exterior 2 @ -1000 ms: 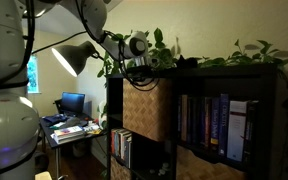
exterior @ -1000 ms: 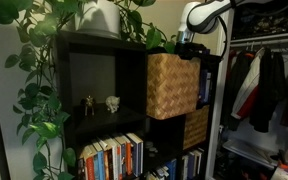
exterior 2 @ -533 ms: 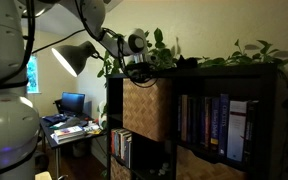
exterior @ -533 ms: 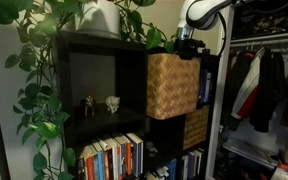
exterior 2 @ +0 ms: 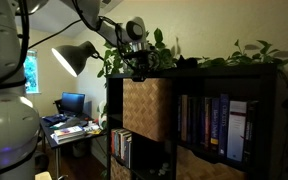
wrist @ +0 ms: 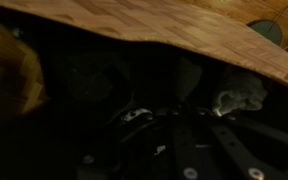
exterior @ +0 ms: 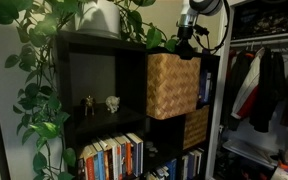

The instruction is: Push out the compartment, take out two black objects then push the compartment black inside.

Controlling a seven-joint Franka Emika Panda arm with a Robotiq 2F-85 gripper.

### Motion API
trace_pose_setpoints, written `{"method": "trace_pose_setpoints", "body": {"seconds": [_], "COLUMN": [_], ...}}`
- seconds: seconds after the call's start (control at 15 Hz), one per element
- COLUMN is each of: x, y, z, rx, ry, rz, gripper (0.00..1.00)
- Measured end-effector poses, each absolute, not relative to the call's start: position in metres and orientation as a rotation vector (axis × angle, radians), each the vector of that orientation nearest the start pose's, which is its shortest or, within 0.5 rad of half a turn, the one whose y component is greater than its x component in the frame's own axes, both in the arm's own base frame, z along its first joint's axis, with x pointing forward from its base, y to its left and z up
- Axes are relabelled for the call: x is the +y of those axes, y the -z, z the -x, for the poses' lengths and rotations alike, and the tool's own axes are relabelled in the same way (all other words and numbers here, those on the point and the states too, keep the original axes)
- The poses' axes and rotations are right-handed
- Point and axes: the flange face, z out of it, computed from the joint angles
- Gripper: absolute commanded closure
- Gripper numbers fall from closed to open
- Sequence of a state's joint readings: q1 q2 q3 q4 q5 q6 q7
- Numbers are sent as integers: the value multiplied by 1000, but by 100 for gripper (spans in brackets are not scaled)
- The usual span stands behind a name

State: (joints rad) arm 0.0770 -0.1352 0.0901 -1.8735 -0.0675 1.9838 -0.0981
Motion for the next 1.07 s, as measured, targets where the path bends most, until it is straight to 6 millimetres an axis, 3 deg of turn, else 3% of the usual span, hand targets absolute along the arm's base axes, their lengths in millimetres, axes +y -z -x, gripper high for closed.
{"method": "trace_pose_setpoints", "body": {"seconds": [0.47,0.6,0.8,1.07], "x": [84,83,81,70], "y": [-643,-653,-655,-638], "z": [-525,-523,-523,-530], "rx": [-488,-492,-493,-477], "ry": [425,438,443,393], "rz": [3159,3161,3167,3201], "gripper": [94,68,52,26]}}
